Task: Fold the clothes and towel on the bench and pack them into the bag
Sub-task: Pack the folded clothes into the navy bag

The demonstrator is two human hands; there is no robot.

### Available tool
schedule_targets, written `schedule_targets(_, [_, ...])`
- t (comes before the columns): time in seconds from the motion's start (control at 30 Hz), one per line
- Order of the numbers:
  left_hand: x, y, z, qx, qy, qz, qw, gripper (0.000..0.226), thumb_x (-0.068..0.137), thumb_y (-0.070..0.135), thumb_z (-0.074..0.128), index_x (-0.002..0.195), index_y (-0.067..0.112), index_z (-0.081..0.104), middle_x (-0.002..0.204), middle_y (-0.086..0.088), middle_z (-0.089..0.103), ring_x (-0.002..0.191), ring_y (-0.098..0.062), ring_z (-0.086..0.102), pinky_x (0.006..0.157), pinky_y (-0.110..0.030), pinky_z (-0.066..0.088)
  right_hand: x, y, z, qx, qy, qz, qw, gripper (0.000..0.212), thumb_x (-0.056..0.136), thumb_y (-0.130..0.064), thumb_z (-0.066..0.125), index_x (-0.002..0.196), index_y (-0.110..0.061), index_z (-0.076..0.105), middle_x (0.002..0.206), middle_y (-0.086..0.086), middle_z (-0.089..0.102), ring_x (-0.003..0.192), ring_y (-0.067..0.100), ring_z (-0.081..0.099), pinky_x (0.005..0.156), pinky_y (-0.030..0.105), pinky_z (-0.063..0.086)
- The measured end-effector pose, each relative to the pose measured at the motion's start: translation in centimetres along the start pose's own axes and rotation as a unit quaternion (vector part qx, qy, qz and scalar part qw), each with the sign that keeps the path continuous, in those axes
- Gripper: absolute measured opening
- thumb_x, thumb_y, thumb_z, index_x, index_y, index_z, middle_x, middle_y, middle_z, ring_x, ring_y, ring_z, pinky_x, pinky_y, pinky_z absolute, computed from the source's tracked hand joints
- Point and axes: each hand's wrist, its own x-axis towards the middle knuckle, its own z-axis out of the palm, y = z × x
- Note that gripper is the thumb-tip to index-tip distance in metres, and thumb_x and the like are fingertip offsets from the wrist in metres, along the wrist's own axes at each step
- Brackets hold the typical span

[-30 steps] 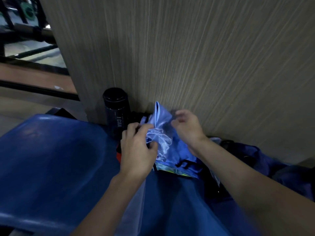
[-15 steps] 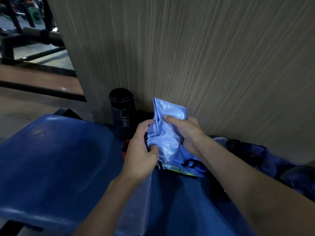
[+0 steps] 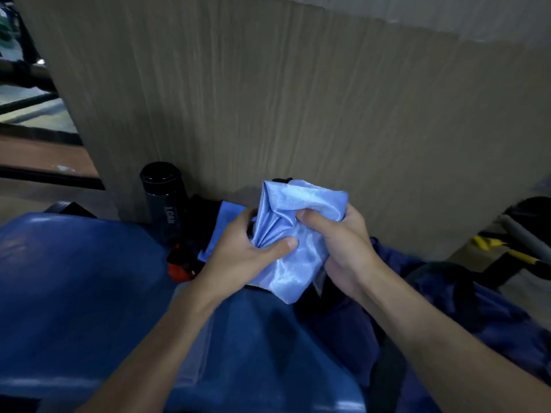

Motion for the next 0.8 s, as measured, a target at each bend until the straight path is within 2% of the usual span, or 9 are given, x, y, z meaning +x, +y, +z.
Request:
schedule_targets(0.1, [-1.1, 1.8, 2.6, -0.016, -0.059, -0.004, 0.998, 0.020, 0.082, 0.015, 0.080, 0.098, 0.015, 0.067, 0.095, -0.002, 0.075, 0.084, -0.008, 0.070, 0.076, -0.031, 0.056, -2.5, -1.5, -3.0, 0.000, 0.006, -0.016, 1.000, 0.038, 0.082, 0.002, 0.069, 0.118, -0.007, 0.063, 0.112, 0.021, 0.069, 0.097, 0.030, 0.068, 0.085, 0.042, 0.056])
schedule_targets(0.2, [-1.3, 3.2, 4.6, 0.038, -0.106, 0.016, 0.994, 0.022, 0.079, 0.020, 0.083, 0.091, 0.013, 0.065, 0.081, 0.000, 0.072, 0.074, -0.007, 0.064, 0.070, -0.031, 0.053, -4.6, -3.4, -7.0, -0.097, 0.033, -0.058, 0.993, 0.069, 0.067, -0.012, 0.085, 0.126, -0.026, 0.050, 0.123, 0.009, 0.062, 0.105, 0.017, 0.064, 0.086, 0.031, 0.054])
schedule_targets(0.3, [-1.2, 5.0, 6.5, 0.148, -0.194, 0.063, 0.968, 0.028, 0.074, 0.027, 0.082, 0.079, 0.012, 0.059, 0.065, 0.012, 0.051, 0.062, -0.004, 0.048, 0.061, -0.028, 0.041, -6.8, -6.3, -10.8, -0.319, -0.030, -0.102, 0.942, 0.109, 0.056, -0.033, 0.095, 0.144, -0.035, 0.031, 0.140, -0.005, 0.047, 0.131, -0.001, 0.043, 0.098, 0.010, 0.039])
schedule_targets(0.4, [-1.5, 7.6, 9.2, 0.213, -0.305, 0.102, 0.923, 0.026, 0.072, 0.032, 0.079, 0.072, 0.017, 0.057, 0.063, 0.012, 0.050, 0.060, -0.004, 0.046, 0.060, -0.031, 0.040, -8.6, -8.0, -12.9, -0.446, -0.115, -0.091, 0.883, 0.113, 0.062, -0.031, 0.092, 0.151, -0.036, 0.023, 0.138, -0.018, 0.045, 0.132, -0.014, 0.036, 0.100, 0.004, 0.032])
schedule_targets(0.53, [-1.9, 10.8, 12.4, 0.277, -0.382, 0.109, 0.875, 0.031, 0.079, 0.023, 0.078, 0.063, 0.021, 0.052, 0.058, 0.012, 0.046, 0.055, -0.006, 0.042, 0.055, -0.026, 0.036, -10.4, -8.5, -15.5, -0.486, -0.096, -0.067, 0.866, 0.092, 0.069, -0.029, 0.089, 0.146, -0.028, 0.039, 0.128, -0.013, 0.059, 0.118, -0.004, 0.055, 0.103, 0.018, 0.042])
schedule_targets(0.6, [-2.0, 11.7, 13.4, 0.293, -0.387, 0.102, 0.868, 0.023, 0.078, 0.023, 0.078, 0.068, 0.018, 0.058, 0.060, 0.010, 0.049, 0.055, -0.006, 0.045, 0.055, -0.024, 0.036, -11.3, -8.9, -16.8, -0.467, -0.092, -0.065, 0.877, 0.055, 0.075, -0.023, 0.085, 0.125, -0.023, 0.062, 0.110, -0.008, 0.070, 0.101, 0.001, 0.064, 0.090, 0.022, 0.051])
schedule_targets(0.67, [-2.2, 12.0, 14.3, 0.292, -0.384, 0.114, 0.868, 0.015, 0.078, 0.024, 0.078, 0.077, 0.018, 0.065, 0.066, 0.002, 0.055, 0.059, -0.006, 0.049, 0.058, -0.027, 0.039, -12.1, -8.8, -17.9, -0.445, -0.084, -0.072, 0.888, 0.024, 0.079, -0.019, 0.082, 0.100, -0.016, 0.071, 0.091, 0.000, 0.074, 0.081, 0.005, 0.067, 0.077, 0.029, 0.054])
schedule_targets(0.73, [-2.1, 11.8, 15.0, 0.269, -0.389, 0.125, 0.872, 0.018, 0.078, 0.025, 0.079, 0.091, 0.024, 0.068, 0.082, 0.002, 0.066, 0.070, -0.007, 0.059, 0.066, -0.032, 0.047, -12.6, -8.4, -19.2, -0.429, -0.055, -0.082, 0.898, 0.014, 0.080, -0.018, 0.081, 0.089, -0.013, 0.071, 0.083, 0.005, 0.072, 0.072, 0.007, 0.063, 0.068, 0.032, 0.053])
schedule_targets(0.8, [-2.1, 11.2, 15.3, 0.255, -0.391, 0.128, 0.875, 0.045, 0.073, 0.034, 0.082, 0.115, 0.034, 0.063, 0.105, 0.013, 0.068, 0.095, -0.003, 0.065, 0.082, -0.028, 0.052, -13.1, -7.9, -20.4, -0.389, -0.025, -0.090, 0.917, 0.011, 0.082, -0.015, 0.078, 0.085, -0.010, 0.069, 0.077, 0.004, 0.071, 0.069, 0.008, 0.062, 0.063, 0.032, 0.051])
